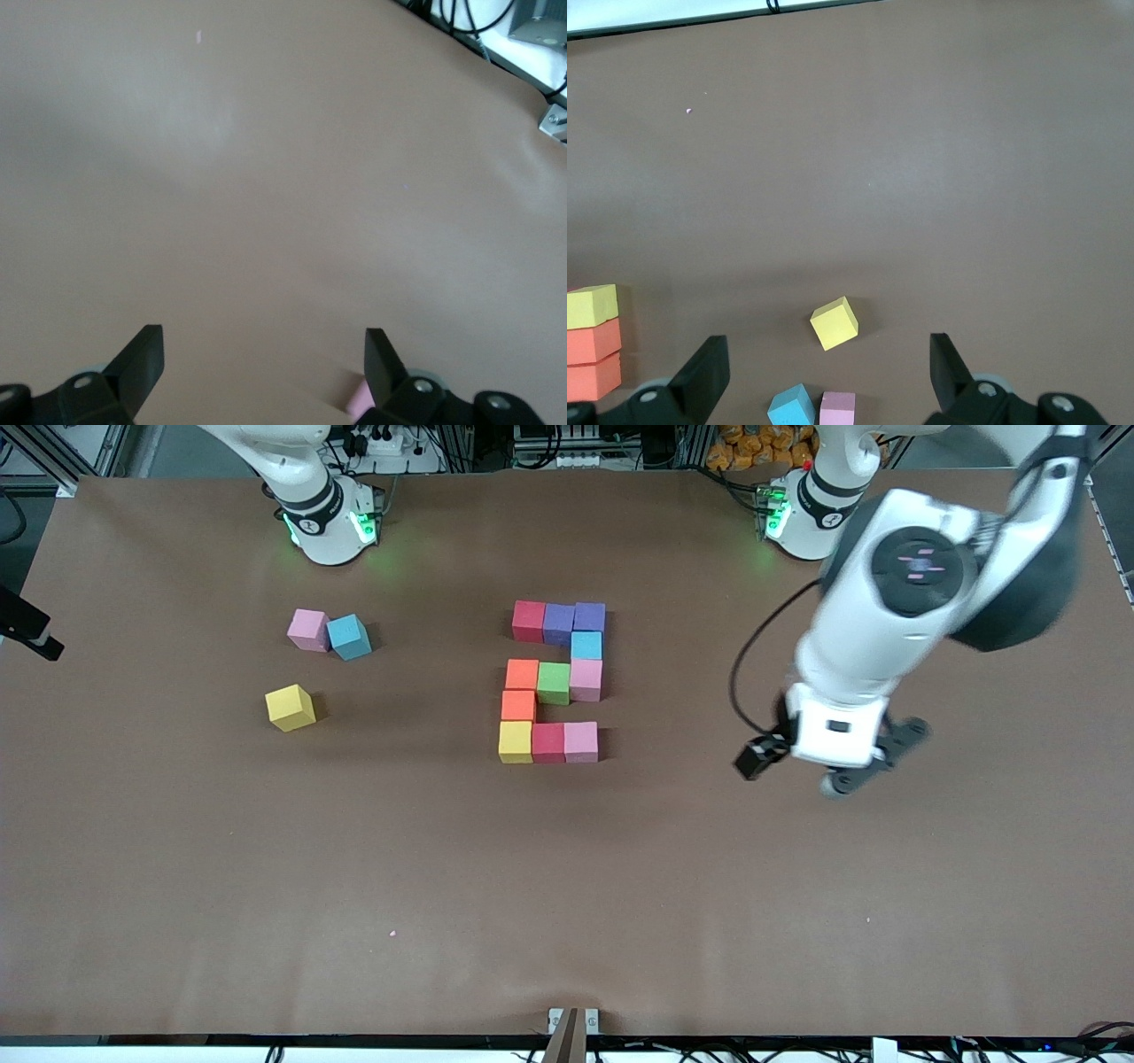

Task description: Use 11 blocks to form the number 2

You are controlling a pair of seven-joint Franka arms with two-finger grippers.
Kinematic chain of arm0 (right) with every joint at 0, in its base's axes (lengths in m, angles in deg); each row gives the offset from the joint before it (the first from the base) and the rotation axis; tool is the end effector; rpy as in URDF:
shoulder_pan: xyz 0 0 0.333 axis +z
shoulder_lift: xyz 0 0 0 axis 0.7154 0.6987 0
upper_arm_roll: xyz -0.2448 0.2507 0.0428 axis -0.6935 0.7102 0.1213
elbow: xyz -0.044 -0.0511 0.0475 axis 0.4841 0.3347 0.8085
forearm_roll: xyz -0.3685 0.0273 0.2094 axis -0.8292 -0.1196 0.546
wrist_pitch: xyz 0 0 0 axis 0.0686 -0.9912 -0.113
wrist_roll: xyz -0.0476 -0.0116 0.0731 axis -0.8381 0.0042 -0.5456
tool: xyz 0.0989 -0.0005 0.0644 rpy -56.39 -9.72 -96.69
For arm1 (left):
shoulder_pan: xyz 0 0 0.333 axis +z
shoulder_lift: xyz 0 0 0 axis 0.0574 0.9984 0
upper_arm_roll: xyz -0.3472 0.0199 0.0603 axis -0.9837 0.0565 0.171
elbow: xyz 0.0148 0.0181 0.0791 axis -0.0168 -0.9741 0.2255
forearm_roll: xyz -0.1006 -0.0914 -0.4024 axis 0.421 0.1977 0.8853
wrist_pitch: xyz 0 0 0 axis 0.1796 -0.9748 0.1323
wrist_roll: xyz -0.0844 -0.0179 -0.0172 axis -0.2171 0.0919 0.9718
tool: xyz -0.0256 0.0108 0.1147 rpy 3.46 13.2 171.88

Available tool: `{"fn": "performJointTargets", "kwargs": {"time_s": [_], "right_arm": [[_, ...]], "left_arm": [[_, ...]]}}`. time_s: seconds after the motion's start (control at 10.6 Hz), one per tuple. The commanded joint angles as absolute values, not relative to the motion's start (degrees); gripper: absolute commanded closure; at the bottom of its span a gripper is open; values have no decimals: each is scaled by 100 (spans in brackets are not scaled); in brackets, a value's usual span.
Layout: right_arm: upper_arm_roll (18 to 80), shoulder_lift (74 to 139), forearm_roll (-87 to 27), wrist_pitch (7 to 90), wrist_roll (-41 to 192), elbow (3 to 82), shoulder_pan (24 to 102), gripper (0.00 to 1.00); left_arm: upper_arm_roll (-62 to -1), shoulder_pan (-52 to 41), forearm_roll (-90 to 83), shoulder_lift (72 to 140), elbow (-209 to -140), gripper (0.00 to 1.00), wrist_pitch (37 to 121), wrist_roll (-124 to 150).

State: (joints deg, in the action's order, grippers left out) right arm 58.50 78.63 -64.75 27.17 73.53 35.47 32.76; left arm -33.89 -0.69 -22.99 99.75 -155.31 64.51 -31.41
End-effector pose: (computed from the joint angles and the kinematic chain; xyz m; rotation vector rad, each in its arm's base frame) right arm 0.5624 -0.0822 0.6863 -3.1090 0.1649 -0.1824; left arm 0.6690 -0.2440 0.5501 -3.0549 -0.7036 -0.1543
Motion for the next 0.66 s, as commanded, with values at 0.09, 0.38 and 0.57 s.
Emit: {"fn": "performJointTargets", "kwargs": {"time_s": [0.09,0.38,0.57], "right_arm": [[5911,7890,-6371,2688,7353,3477,3241,0],[5911,7890,-6371,2688,7353,3477,3241,0],[5902,7890,-6371,2688,7353,3468,3241,0]], "left_arm": [[-3468,723,-2179,9528,-15559,0,5931,-1414],[-3459,1031,-2119,8967,-15567,0,5633,-1010],[-3450,1041,-1970,8667,-15568,0,5097,-368]]}}
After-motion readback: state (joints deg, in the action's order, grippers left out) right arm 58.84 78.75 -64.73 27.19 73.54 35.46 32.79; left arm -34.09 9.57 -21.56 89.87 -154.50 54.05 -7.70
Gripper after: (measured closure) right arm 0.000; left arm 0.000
